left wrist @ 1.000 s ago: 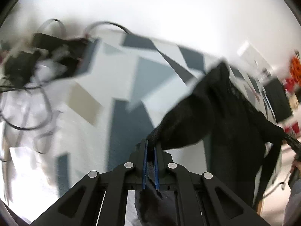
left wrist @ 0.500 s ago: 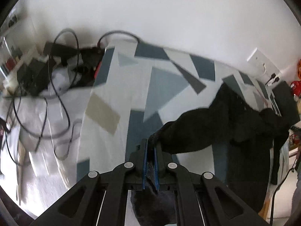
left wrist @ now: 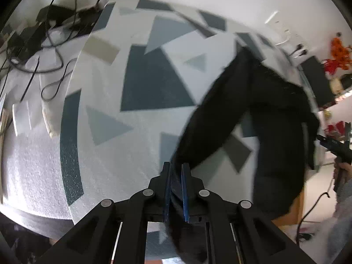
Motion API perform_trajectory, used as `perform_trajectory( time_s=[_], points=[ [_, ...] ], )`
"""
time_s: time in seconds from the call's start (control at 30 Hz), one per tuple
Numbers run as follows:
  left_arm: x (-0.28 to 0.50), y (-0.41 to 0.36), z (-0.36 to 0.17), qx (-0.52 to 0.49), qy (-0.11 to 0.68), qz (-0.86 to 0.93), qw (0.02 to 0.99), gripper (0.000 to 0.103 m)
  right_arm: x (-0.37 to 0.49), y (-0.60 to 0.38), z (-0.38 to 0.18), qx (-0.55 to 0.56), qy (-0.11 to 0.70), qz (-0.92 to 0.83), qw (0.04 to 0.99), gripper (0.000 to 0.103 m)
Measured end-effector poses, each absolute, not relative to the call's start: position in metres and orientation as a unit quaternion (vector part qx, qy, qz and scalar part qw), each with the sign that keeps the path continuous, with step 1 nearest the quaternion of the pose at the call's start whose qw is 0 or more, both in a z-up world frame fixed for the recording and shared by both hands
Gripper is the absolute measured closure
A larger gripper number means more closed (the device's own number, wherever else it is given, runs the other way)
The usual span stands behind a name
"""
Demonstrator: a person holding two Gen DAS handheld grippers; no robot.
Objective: Fold clothes
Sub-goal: 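Lower the black garment onto the bed sheet with both grippers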
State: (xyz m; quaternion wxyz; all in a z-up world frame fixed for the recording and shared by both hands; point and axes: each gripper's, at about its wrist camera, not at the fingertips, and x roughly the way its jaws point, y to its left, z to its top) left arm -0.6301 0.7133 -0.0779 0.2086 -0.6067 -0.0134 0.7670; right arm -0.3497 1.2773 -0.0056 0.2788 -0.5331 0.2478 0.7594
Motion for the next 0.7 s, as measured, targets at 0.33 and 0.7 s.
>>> perform_trajectory(
  time_s=[0.33, 0.7],
  points=[
    [-0.681, 0.763, 0.003, -0.517, -0.013, 0.809, 0.279, 0.063, -0.400, 1.270, 0.068, -0.464, 0.228, 0.836, 0.185, 0.052],
    [-0.815, 0.953, -0.074, -0.579, -0.008, 0.745, 0.332, 0.055, -0.539, 1.265, 0.001, -0.535, 0.124, 0.834, 0.055, 0.052]
  ],
)
